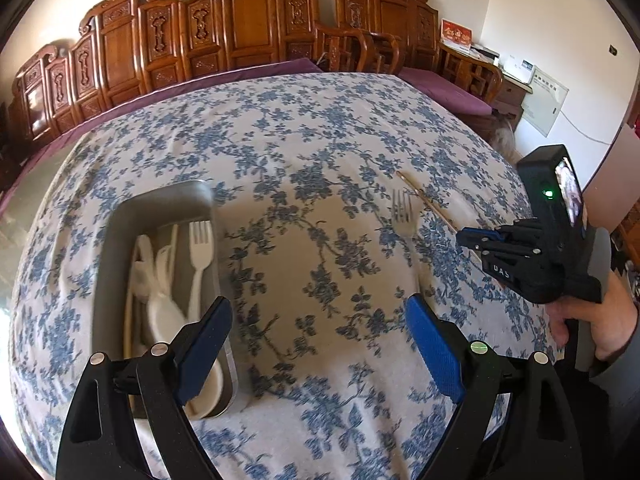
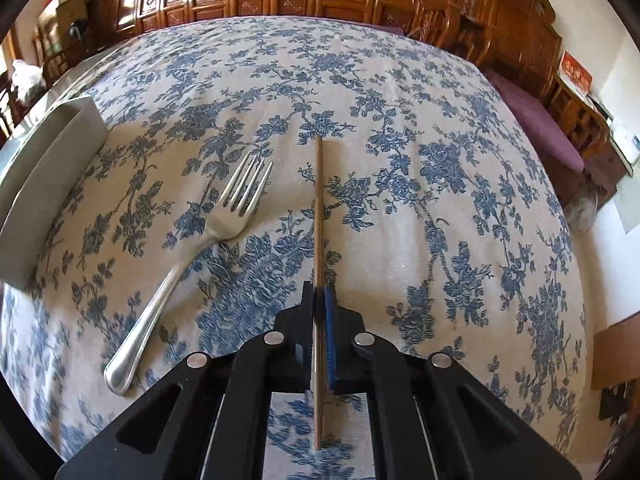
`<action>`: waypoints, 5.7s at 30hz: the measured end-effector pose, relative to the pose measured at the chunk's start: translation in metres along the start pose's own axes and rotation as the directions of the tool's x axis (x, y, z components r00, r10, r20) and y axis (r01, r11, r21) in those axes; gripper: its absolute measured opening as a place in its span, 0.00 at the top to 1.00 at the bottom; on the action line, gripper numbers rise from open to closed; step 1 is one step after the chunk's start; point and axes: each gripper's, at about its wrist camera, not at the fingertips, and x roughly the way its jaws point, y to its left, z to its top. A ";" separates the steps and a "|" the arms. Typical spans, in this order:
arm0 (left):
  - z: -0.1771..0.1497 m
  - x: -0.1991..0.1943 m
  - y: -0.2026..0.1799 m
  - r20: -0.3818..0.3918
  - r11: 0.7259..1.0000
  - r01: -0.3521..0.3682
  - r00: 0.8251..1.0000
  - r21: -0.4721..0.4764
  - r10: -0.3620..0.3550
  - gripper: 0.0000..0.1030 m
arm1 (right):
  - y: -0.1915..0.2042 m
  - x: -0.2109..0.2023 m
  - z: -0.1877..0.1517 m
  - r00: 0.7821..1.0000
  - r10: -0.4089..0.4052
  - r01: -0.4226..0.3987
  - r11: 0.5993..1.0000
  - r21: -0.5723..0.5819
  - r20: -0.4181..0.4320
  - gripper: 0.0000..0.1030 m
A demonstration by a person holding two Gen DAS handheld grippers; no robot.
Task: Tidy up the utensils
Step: 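Grasp a wooden chopstick with the right tool while the left tool grasps a steel fork, then carry the steel fork into the tray and open the left tool while the right tool holds the chopstick, then lower the wooden chopstick into the tray and open the right tool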
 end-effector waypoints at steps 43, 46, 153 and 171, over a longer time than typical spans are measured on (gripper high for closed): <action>0.029 0.115 -0.080 -0.135 0.987 0.123 0.985 0.107 -0.108 0.94 | -0.037 -0.013 0.000 0.995 0.037 -0.050 0.990 0.134 0.096 0.94; 0.027 0.110 -0.077 -0.128 0.987 0.114 0.987 0.112 -0.100 0.94 | -0.034 -0.014 0.000 0.994 0.043 -0.055 0.990 0.127 0.099 0.94; -0.010 -0.041 0.146 -0.005 0.977 -0.143 0.990 -0.158 0.144 0.79 | 0.156 -0.100 0.016 0.950 0.251 -0.215 0.957 -0.195 0.186 0.94; -0.022 -0.091 0.173 0.048 0.980 -0.144 0.987 -0.135 0.152 0.18 | 0.233 -0.091 0.050 0.938 0.338 -0.324 0.935 -0.145 0.080 0.94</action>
